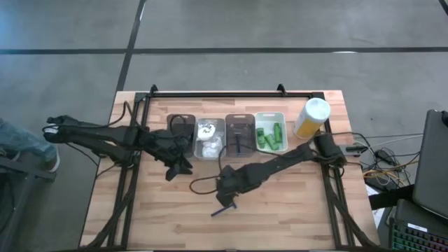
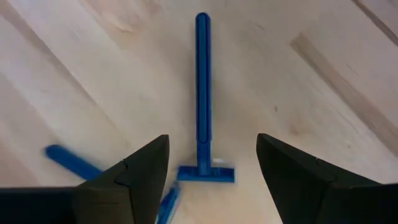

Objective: Pick & Place Travel size toiletries
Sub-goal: Put the blue razor into the right black bin

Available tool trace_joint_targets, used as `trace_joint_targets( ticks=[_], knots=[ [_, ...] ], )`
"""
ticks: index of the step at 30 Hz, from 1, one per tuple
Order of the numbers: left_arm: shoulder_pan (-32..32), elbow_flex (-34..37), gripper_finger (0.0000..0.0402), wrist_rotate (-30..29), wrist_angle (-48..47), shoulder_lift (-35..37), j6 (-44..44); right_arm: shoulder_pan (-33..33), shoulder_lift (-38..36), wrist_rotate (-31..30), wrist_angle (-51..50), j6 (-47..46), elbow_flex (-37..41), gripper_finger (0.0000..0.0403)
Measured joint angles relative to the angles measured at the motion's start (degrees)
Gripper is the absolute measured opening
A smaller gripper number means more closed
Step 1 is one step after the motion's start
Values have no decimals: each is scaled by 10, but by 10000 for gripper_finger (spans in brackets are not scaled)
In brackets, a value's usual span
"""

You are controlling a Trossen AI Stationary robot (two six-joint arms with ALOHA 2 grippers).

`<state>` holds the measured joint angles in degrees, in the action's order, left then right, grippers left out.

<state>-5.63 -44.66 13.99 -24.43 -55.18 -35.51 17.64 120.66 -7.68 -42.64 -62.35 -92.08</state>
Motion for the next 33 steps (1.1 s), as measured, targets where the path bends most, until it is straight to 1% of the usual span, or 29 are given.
trace_joint_targets(
  ticks=[3, 6, 9, 14, 20, 30, 33],
  knots=[
    [-16, 0, 155, -2, 1, 2, -9, 0, 34, 0, -27, 31, -39, 242],
    [-25, 0, 155, -5, 9, 3, -10, 0, 58, 0, -39, 53, -65, 239],
    [-26, 0, 155, -7, 29, 4, -15, 0, 75, 0, -40, 71, -77, 225],
    [-26, 0, 155, -7, 58, 5, -19, 0, 87, 0, -38, 75, -78, 195],
    [-26, 0, 155, -6, 59, 7, -17, 0, 94, -2, -39, 86, -72, 148],
    [-26, 0, 155, -5, 59, 7, 3, 2, 93, -1, -40, 104, -71, 38],
    [-26, 0, 155, -3, 57, 7, 12, 6, 93, -3, -50, 100, -74, 27]
  ],
)
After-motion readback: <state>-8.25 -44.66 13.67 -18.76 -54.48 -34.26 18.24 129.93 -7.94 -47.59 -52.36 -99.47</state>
